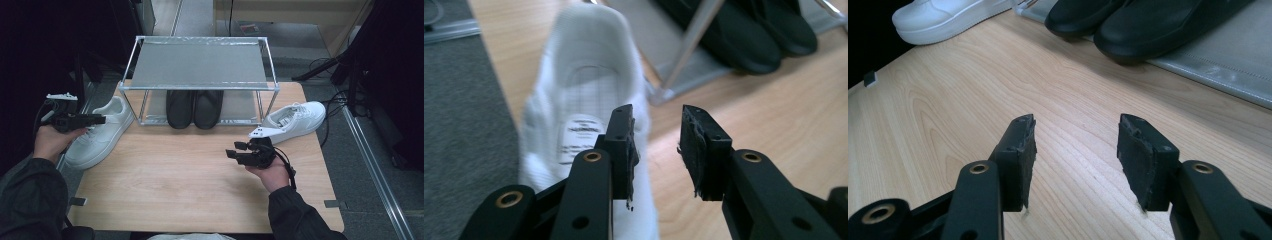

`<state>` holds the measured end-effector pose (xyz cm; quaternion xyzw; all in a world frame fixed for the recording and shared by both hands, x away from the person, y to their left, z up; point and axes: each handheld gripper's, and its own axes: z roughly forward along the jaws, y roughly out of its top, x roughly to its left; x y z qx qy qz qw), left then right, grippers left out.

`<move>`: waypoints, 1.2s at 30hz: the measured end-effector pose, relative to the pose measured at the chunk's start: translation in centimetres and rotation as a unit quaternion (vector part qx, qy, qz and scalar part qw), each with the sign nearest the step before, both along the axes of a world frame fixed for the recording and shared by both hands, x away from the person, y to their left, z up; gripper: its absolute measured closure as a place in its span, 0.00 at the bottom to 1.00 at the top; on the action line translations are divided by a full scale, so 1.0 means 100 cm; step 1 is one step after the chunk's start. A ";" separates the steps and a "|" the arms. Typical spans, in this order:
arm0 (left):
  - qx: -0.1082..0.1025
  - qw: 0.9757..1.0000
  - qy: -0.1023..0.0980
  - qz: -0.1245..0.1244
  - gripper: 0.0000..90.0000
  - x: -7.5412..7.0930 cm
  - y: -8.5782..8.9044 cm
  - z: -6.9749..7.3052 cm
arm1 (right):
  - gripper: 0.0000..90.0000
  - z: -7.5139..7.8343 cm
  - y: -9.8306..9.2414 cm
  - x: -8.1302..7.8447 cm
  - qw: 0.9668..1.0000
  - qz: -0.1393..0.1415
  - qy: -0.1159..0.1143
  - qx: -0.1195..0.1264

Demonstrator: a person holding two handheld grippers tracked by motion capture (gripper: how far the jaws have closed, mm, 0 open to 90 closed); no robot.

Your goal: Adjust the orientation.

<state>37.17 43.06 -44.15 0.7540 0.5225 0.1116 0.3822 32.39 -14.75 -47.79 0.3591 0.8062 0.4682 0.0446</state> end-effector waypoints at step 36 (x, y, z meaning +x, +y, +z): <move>-0.058 0.995 0.069 0.030 0.92 0.006 0.013 -0.003 | 0.58 -0.003 0.006 0.001 1.000 0.016 -0.005 -0.003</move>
